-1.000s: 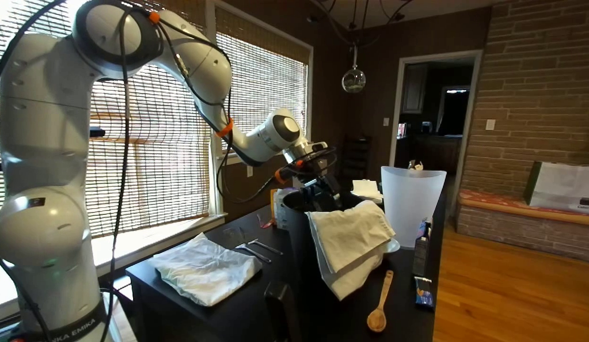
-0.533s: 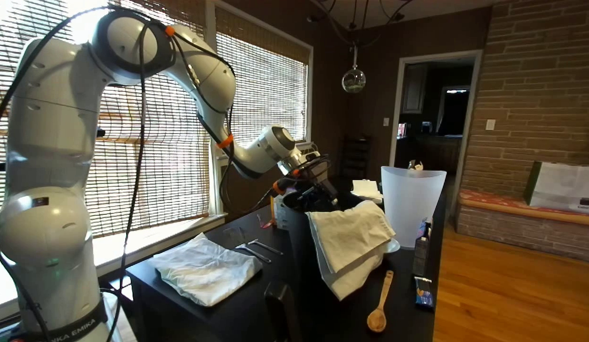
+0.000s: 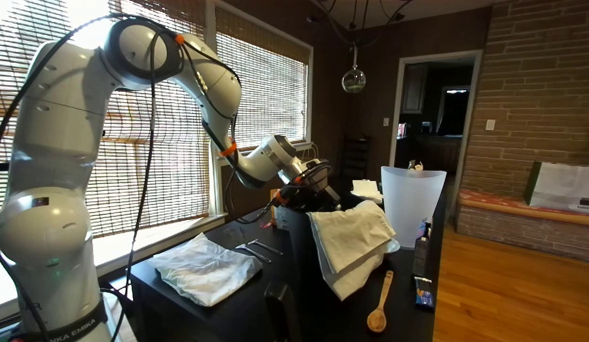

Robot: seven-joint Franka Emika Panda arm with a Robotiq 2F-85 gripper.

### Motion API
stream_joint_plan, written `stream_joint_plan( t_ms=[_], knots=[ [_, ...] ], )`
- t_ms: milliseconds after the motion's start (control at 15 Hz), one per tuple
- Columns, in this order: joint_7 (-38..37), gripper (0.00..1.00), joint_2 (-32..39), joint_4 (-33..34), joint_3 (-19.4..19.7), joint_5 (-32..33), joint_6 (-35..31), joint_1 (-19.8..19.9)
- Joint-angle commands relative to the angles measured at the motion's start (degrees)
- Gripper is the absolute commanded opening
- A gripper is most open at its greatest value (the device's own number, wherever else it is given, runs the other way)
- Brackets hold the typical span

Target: Remove the white cloth from the bin and put it on the table.

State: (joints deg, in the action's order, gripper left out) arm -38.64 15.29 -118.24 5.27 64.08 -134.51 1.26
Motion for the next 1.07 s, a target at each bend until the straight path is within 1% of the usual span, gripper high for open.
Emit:
stream_joint_plan(
  t_ms=[0, 67, 267, 333, 733, 1000],
  knots=[
    [-2.04, 0.75, 1.53, 0.76, 0.46, 3.48, 0.09, -0.21],
    [-2.07, 0.74, 1.57, 0.81, 0.43, 3.66, 0.04, -0.18],
    [-1.96, 0.50, 1.37, 0.87, 0.29, 4.05, -0.03, -0.12],
    [-1.89, 0.45, 1.26, 0.85, 0.25, 4.07, -0.02, -0.10],
    [-0.62, 0.02, -0.30, 1.00, 0.04, 2.89, 0.02, 0.18],
    [-0.23, 0.00, -2.21, 2.42, 0.16, 2.51, -0.67, 0.68]
  ],
)
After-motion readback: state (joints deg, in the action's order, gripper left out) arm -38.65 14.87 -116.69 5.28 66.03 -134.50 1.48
